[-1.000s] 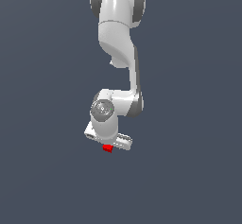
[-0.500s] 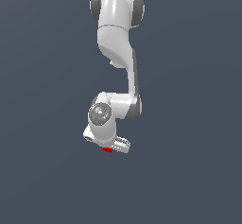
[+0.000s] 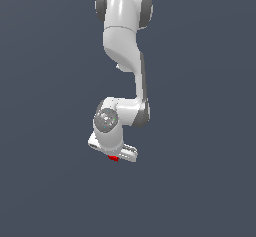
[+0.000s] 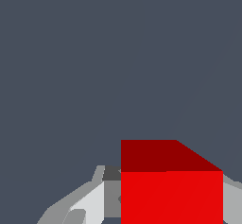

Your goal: Pick up the red cube and move it to a goal position.

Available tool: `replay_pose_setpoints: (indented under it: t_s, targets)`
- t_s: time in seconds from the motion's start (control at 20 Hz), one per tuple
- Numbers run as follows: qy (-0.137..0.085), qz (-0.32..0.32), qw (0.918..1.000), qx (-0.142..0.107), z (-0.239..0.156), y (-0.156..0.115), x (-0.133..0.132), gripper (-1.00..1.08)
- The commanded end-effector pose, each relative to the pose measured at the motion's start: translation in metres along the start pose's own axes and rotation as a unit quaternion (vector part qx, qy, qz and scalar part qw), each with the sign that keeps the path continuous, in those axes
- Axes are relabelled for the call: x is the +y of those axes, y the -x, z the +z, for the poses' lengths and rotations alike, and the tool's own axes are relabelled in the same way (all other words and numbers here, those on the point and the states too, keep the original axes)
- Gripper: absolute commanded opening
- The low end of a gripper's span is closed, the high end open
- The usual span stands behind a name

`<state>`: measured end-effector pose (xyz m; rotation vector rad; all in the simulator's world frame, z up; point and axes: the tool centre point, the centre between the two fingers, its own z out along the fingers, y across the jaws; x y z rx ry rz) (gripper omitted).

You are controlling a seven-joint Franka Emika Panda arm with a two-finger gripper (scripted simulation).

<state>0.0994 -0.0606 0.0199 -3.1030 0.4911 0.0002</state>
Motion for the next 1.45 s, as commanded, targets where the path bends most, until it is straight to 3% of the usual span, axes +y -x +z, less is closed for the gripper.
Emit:
replay_pose_setpoints:
  t_s: [0.0, 0.4, 1.05, 1.4]
  targets:
    - [0.0, 0.0, 1.0, 0.0, 0.0, 0.0, 0.0, -1.0]
    - [0.0, 0.0, 1.0, 0.0, -0.004, 0.007, -0.014, -1.0]
    - [0.0, 0.0, 1.0, 0.0, -0.033, 0.058, -0.114, -1.0]
    - [0.0, 0.0, 1.0, 0.0, -0.039, 0.066, -0.134, -1.0]
